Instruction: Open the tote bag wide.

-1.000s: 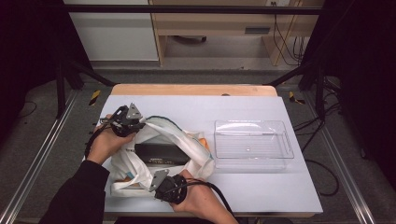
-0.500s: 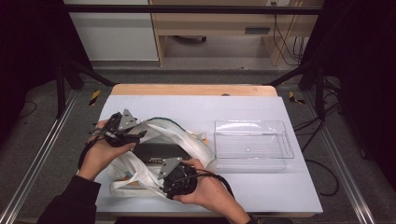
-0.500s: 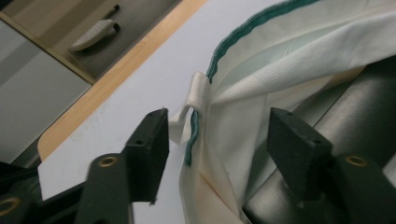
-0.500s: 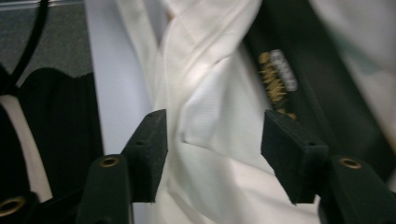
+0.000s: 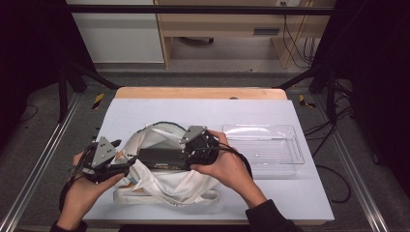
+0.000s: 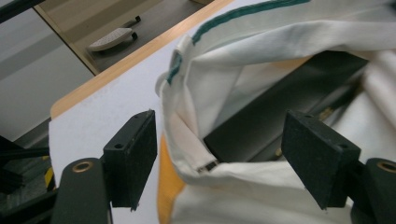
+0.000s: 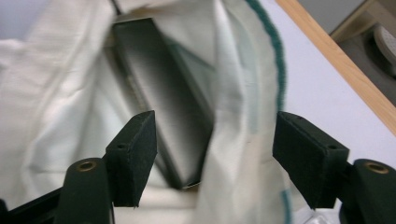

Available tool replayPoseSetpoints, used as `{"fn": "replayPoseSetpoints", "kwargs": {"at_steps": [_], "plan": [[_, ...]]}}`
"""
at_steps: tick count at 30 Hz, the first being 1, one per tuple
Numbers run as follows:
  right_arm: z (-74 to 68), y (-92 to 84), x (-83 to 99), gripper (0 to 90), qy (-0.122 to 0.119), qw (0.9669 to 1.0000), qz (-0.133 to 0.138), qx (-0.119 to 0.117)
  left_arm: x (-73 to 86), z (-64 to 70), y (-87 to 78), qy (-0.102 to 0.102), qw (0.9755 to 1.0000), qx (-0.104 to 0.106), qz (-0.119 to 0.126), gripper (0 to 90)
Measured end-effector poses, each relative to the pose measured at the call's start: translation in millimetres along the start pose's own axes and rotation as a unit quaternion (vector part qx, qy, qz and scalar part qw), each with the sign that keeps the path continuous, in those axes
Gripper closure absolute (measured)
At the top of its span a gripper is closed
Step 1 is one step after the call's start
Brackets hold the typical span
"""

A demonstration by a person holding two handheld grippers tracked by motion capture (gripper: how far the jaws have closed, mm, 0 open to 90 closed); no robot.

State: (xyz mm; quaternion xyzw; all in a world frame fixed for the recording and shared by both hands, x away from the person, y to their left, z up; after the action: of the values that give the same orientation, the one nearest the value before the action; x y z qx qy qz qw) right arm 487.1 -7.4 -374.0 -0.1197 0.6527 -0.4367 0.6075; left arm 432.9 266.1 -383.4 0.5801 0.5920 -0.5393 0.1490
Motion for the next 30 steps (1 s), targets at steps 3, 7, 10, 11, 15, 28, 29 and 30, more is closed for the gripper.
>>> {"fn": "replayPoseSetpoints", "kwargs": {"at_steps": [3,7,10,11,15,28,29,30], "plan": [[10.5,8.7,-1.7,25.8,0.009,0.9999,-0.011,0.009,4.3,10.0,-8.1,-0.009,0.9999,0.004,0.007,26.3],[23.4,21.8,-2.4,20.0,0.025,0.9993,-0.022,0.016,12.5,24.2,-10.3,-0.005,1.0000,0.005,-0.001,25.0],[29.8,30.2,-1.4,18.9,0.034,0.9987,-0.034,0.014,19.5,31.6,-9.0,-0.008,0.9999,0.008,-0.006,24.9],[31.3,32.9,-0.9,18.9,0.036,0.9986,-0.037,0.014,21.5,34.1,-8.3,-0.005,0.9999,0.006,-0.011,25.0],[34.2,38.5,0.5,20.1,0.043,0.9979,-0.049,0.005,27.1,38.9,-6.2,-0.015,0.9997,0.008,-0.020,26.0],[32.6,50.9,5.2,30.4,0.037,0.9964,-0.076,-0.002,37.3,44.5,0.1,-0.023,0.9983,0.034,-0.042,40.8],[33.1,51.3,5.9,33.0,0.035,0.9960,-0.082,-0.001,38.0,44.9,0.2,-0.019,0.9981,0.038,-0.044,43.3],[33.7,51.8,6.4,36.1,0.034,0.9958,-0.085,-0.002,38.5,45.3,0.6,-0.020,0.9979,0.042,-0.045,46.2]]}}
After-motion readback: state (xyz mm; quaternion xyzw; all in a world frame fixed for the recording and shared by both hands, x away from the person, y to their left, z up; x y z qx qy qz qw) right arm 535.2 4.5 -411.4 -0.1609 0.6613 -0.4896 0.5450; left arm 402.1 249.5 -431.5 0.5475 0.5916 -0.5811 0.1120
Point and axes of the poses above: each handheld gripper's, and its own axes: y roughly forward along the jaws, x roughly out of its underside, z roughly to its right, the point moved 2 cm from there along y, roughly forward along the jaws, and after that the axes turned 10 degrees about -x, right-handed, at the moved point
